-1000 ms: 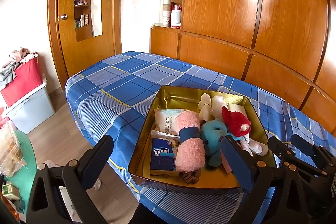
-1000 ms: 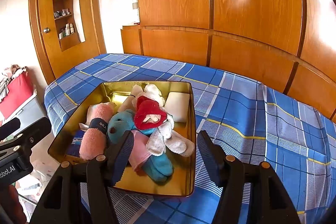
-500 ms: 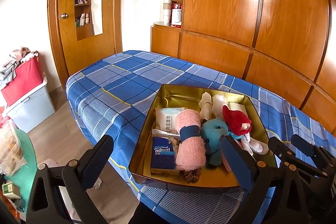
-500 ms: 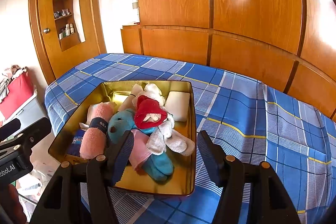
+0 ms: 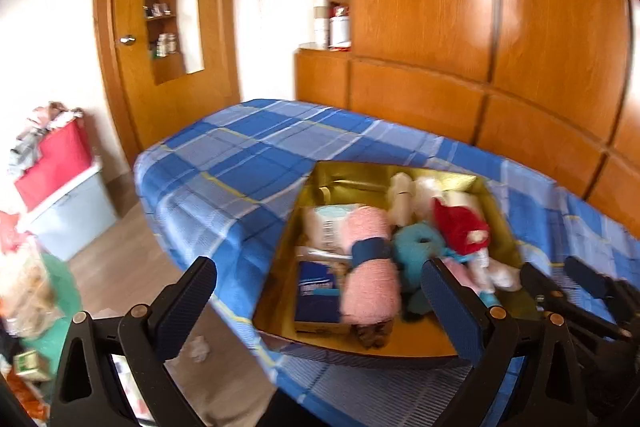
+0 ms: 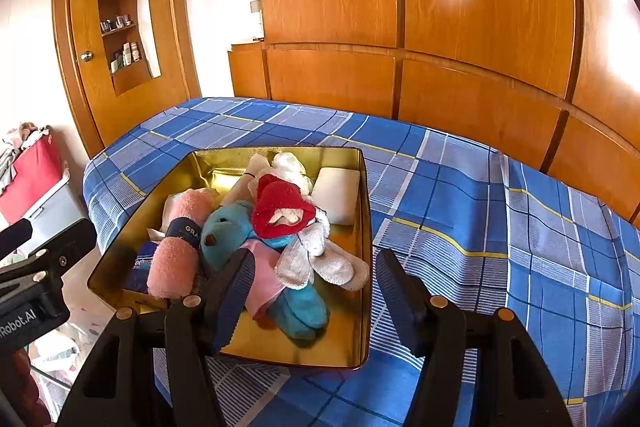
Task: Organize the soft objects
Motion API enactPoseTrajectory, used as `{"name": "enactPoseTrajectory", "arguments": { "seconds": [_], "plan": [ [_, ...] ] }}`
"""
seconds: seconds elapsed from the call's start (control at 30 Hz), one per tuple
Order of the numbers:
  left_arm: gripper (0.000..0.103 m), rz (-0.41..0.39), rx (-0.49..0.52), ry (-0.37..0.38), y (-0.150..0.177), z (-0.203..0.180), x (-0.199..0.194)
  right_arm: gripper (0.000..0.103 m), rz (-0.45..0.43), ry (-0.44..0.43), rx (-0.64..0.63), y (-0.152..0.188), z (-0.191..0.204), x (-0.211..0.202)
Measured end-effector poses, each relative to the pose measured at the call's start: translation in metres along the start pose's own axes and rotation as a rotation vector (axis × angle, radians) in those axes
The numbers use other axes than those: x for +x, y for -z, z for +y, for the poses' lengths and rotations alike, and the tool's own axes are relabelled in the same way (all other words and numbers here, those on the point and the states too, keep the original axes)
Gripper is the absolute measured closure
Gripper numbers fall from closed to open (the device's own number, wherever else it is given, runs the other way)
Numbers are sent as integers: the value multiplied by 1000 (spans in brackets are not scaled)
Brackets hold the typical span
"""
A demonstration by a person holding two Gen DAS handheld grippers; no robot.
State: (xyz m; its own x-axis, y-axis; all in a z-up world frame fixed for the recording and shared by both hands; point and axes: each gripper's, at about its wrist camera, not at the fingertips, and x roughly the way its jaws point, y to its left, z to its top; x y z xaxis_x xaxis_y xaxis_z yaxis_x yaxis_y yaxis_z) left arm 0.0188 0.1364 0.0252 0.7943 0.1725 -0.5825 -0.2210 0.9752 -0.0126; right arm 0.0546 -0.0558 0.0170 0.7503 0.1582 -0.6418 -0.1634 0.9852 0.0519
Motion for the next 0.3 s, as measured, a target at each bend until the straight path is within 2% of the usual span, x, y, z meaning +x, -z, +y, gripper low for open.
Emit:
{"name": "enactPoseTrajectory", "arguments": {
  "seconds": [0.17,0.27,0.3],
  "plan": [
    [7,3,23,-34,0,-3,3,39,6,6,9,0,-5,1],
    [6,30,22,-33,0,-4,7,39,-6,27,16,-3,-14,-2],
    [2,41,21,-28,0,-4,9,39,-7,31,23,-4,-18,-3]
  ]
}}
